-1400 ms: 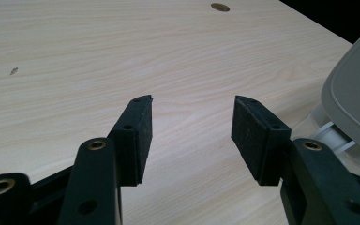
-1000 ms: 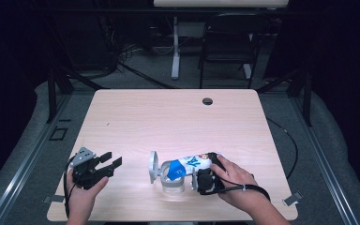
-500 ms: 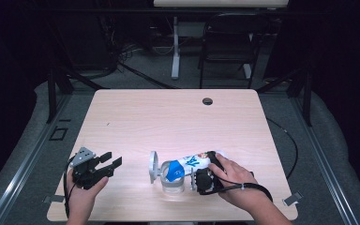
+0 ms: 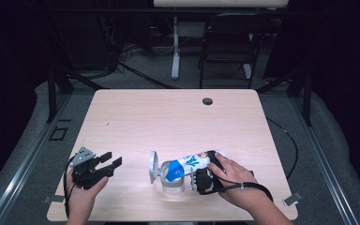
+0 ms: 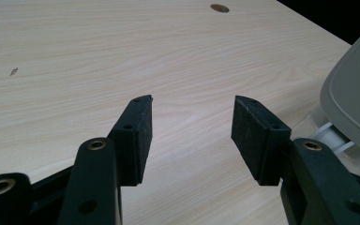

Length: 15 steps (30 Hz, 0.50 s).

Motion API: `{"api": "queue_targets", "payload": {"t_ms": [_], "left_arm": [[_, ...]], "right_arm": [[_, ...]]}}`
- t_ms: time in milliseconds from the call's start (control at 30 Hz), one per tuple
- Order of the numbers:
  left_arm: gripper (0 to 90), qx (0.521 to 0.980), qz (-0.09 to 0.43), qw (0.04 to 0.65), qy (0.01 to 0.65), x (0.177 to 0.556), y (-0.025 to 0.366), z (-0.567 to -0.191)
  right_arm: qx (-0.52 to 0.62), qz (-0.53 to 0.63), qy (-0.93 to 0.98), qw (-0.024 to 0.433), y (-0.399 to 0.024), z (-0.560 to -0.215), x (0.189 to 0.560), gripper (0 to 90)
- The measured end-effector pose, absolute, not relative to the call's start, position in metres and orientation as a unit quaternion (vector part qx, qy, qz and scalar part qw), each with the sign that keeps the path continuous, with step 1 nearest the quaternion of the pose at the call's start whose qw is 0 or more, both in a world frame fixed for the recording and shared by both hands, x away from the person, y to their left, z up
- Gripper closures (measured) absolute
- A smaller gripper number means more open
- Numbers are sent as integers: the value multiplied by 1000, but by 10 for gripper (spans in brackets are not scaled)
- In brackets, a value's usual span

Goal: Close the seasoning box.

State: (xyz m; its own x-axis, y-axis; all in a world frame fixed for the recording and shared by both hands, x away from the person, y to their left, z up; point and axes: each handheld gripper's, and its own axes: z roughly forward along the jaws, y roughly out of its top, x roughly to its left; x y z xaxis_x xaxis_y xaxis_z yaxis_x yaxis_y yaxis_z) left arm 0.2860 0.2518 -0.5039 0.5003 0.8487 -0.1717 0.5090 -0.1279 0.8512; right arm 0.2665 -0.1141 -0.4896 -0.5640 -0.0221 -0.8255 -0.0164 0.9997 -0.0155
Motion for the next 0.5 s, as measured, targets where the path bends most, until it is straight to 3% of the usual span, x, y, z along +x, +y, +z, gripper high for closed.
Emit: {"api": "queue_targets", "payload": {"t_ms": [500], "left_arm": [[489, 730, 181, 468, 465, 286, 252, -504]], "right_arm": [[-17, -14, 881, 473, -112, -489, 265, 468]]}}
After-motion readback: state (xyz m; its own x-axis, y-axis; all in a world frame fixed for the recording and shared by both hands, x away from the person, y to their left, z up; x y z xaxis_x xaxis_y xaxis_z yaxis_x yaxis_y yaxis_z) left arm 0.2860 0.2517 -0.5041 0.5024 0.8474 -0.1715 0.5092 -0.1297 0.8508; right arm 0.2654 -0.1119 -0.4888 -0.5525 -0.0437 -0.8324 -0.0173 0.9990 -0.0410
